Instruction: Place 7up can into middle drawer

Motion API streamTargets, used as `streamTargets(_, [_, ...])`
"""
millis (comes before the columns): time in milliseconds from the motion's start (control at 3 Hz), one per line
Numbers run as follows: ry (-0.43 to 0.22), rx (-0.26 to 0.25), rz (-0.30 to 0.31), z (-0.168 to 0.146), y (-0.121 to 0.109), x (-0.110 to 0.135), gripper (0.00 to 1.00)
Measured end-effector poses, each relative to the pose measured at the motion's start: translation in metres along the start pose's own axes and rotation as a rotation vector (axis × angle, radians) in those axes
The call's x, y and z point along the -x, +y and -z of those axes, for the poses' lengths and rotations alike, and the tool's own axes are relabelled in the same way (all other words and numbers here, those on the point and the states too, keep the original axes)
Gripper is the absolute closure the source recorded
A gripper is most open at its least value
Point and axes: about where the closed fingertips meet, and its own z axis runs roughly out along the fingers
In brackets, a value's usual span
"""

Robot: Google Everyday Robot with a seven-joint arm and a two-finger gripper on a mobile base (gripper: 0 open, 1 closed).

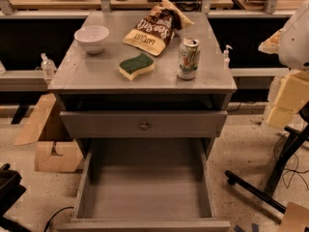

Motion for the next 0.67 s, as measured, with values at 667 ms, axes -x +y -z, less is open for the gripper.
streamTargets(667, [-0.08,-0.021,-0.039,-0.008,-0.02,0.002,0.0])
